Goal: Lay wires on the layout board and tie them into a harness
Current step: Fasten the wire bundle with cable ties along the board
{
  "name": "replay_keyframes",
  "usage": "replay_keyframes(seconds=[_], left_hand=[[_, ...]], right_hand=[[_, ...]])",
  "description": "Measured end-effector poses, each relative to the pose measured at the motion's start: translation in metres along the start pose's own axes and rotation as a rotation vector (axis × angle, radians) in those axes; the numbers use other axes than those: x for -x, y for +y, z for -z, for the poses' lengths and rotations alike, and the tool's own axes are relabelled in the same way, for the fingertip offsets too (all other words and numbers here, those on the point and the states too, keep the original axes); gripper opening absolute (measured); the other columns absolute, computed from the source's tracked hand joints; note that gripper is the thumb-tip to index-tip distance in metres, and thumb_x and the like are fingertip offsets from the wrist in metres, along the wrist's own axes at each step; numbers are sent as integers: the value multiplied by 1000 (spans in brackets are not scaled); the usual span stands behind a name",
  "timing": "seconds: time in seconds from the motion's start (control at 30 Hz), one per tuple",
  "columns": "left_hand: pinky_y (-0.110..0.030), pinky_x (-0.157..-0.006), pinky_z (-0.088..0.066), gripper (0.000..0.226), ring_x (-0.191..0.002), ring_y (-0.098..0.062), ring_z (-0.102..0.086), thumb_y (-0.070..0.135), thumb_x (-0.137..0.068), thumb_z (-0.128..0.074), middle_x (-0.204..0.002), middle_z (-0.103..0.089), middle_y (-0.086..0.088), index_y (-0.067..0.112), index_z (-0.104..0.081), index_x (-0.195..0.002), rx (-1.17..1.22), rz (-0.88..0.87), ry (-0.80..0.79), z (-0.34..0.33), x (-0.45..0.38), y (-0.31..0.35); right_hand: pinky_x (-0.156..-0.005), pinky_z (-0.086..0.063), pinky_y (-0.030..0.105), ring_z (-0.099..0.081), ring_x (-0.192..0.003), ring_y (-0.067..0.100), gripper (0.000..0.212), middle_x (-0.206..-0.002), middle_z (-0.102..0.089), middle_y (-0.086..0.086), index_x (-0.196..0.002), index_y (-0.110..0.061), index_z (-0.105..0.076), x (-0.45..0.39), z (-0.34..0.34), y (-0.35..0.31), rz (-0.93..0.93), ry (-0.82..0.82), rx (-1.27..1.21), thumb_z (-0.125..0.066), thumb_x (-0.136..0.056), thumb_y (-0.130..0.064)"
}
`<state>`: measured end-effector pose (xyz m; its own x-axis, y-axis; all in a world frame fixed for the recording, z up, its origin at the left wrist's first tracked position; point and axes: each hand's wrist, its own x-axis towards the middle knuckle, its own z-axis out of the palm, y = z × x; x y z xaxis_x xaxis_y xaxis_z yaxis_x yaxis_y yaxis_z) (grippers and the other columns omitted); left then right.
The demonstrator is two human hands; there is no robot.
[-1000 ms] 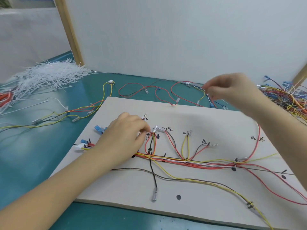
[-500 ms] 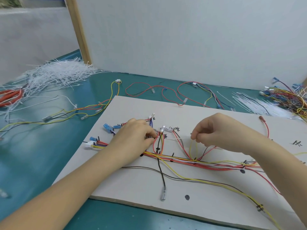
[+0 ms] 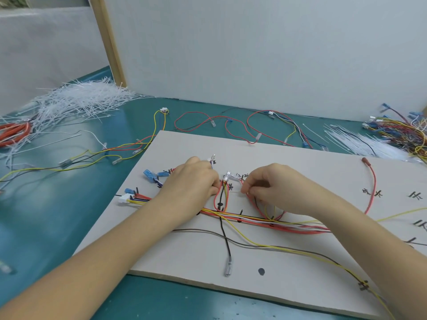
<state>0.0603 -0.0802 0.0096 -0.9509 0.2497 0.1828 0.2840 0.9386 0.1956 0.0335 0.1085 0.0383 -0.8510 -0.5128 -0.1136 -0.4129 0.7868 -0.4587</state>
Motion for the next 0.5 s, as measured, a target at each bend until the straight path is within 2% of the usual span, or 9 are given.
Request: replay_keyframes(seconds=[0.13,0.2,0.33,0.5], left_hand=[[-27,-77,-35,20,-103,-19,-40,26,-96,-41,-102,-52,3,19,-60,-101,-171,-59,5,-1,1,3],[-28,-76,-34,20,-103,-20,-39,23,-96,-37,-103,-51,0,16,-56,-97,-210,-75,7,-1,1,4],[-29,-81,-37,21,-103,-18,-39,26,-96,-35,-105,-49,0,17,-54,-97,-200,-51,-34,2,-1,4],[-28,-80,-36,22,-102,-17,-39,29,-95,-40,-104,-52,3,19,-59,-99,-139,-51,-26,0,1,-1]], right_hand=[[-58,-36,10,-51,-64,6,11,-70,-60,-10,-90,-23,-66,3,-4,2,34,151,70,-59,-87,-15],[-67,-42,23,-55,-72,15,9,-78,-66,-5,-95,-21,-63,3,-9,0,52,184,131,-57,-89,-18],[-78,-47,35,-59,-90,28,13,-92,-68,6,-100,-18,-61,2,-13,-3,46,185,246,-50,-94,-22],[-79,-47,36,-58,-93,30,18,-98,-67,8,-104,-19,-58,2,-11,-1,30,147,343,-46,-97,-30]])
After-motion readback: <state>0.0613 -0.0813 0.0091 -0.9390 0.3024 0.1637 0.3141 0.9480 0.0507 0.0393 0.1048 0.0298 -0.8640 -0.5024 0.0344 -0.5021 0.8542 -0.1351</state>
